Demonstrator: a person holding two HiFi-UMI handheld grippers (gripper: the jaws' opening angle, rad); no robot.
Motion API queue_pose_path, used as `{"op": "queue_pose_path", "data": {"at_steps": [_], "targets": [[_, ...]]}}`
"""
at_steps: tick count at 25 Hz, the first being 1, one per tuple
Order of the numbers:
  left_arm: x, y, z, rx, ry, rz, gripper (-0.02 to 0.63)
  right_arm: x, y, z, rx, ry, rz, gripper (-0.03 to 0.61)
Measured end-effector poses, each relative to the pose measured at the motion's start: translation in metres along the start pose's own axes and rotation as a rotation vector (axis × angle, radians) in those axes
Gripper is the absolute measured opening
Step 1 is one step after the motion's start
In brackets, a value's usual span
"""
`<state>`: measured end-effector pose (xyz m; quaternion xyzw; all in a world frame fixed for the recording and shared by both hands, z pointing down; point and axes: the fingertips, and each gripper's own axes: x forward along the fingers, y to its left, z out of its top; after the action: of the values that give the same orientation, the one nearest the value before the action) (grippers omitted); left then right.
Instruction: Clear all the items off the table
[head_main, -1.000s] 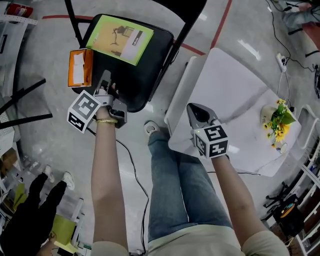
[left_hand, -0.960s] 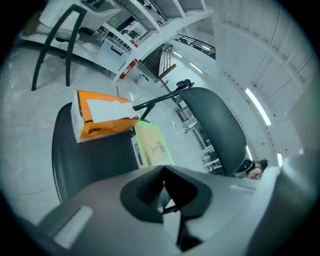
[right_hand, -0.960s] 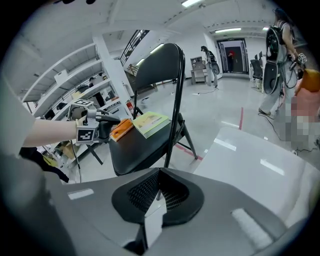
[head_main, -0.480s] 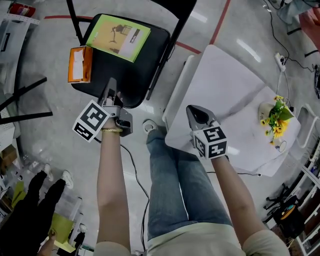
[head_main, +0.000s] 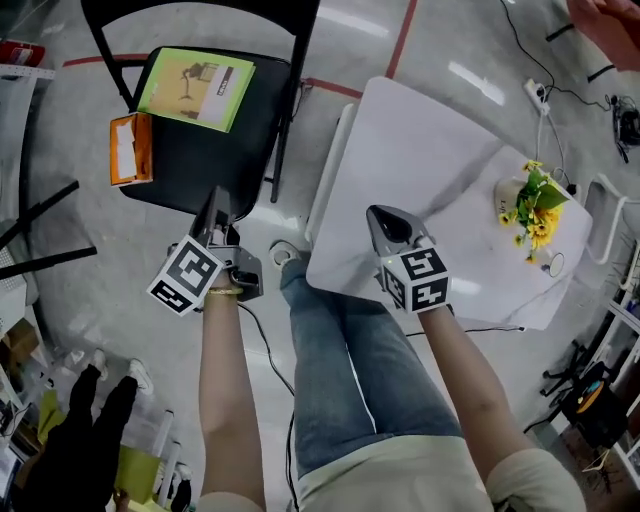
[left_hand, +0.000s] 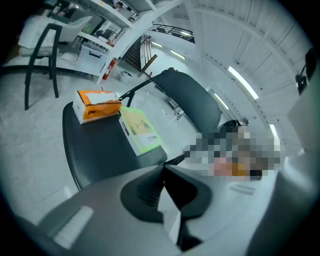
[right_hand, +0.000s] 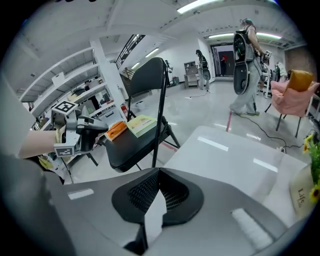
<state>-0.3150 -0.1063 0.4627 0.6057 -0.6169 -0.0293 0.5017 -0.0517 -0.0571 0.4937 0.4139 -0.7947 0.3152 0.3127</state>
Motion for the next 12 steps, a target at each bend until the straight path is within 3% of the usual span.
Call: {"op": "queue_pose_path", "data": {"at_steps": [12], "targets": [[0.021,-0.108,-0.102,0.426,0.221,-0.097,0.008,-0.070,-0.099,-0.035,0.191,-0.081,-0.216,-0.002]]}}
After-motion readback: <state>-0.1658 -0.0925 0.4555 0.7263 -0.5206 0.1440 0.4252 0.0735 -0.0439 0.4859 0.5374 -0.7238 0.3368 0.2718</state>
